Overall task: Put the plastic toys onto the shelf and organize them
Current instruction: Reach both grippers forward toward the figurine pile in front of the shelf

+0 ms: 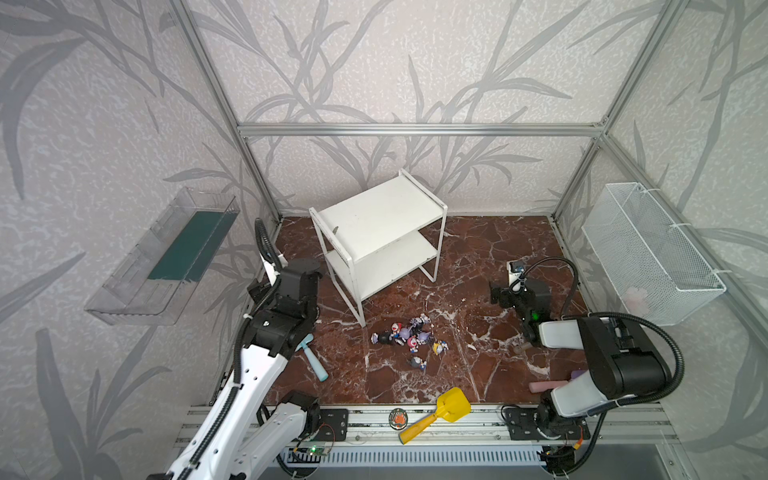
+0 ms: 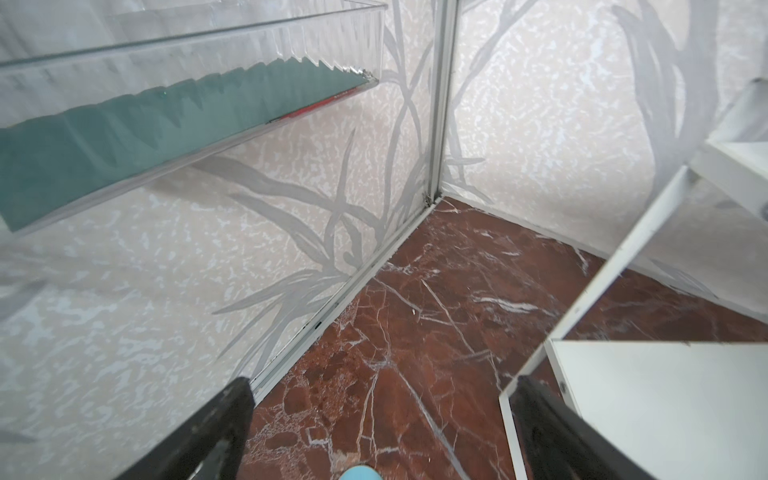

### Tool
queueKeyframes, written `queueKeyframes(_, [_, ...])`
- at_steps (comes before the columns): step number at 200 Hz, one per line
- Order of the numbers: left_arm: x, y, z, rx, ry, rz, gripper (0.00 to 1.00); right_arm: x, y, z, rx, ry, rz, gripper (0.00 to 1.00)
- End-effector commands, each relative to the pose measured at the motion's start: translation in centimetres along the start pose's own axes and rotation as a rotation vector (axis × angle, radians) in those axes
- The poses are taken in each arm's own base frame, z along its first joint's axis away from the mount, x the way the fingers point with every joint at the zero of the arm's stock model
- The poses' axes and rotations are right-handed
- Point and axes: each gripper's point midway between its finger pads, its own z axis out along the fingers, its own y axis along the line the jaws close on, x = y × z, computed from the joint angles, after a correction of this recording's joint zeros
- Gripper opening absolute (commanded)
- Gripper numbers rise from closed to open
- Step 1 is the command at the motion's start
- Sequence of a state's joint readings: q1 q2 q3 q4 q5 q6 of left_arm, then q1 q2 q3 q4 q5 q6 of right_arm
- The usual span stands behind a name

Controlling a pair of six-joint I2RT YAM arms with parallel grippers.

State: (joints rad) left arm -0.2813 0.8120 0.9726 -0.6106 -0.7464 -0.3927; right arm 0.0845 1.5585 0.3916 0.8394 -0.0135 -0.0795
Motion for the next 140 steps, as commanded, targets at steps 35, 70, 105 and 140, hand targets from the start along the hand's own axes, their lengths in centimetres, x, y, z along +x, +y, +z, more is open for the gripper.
queueKeyframes(35, [5.6,-3.3,-7.7,0.556,0.279,0.150,0.99,-3.7,3.5,-2.5,-0.080,-0.136,-0.159,0.99])
queueKeyframes(70, [5.9,-5.2,-12.7,0.853,0.290,0.126,0.99,-4.8,7.3,-4.0,-0.118,0.017,-0.250,0.99])
queueKeyframes(105, [6.2,-5.5,-16.1,1.010,0.342,0.144,0.99,-4.3,10.4,-7.5,-0.211,0.134,-0.225,0.99])
queueKeyframes(140, [6.7,-6.8,-19.0,1.189,0.397,0.158,0.99,-1.5,15.5,-12.1,-0.436,0.287,-0.198,0.99])
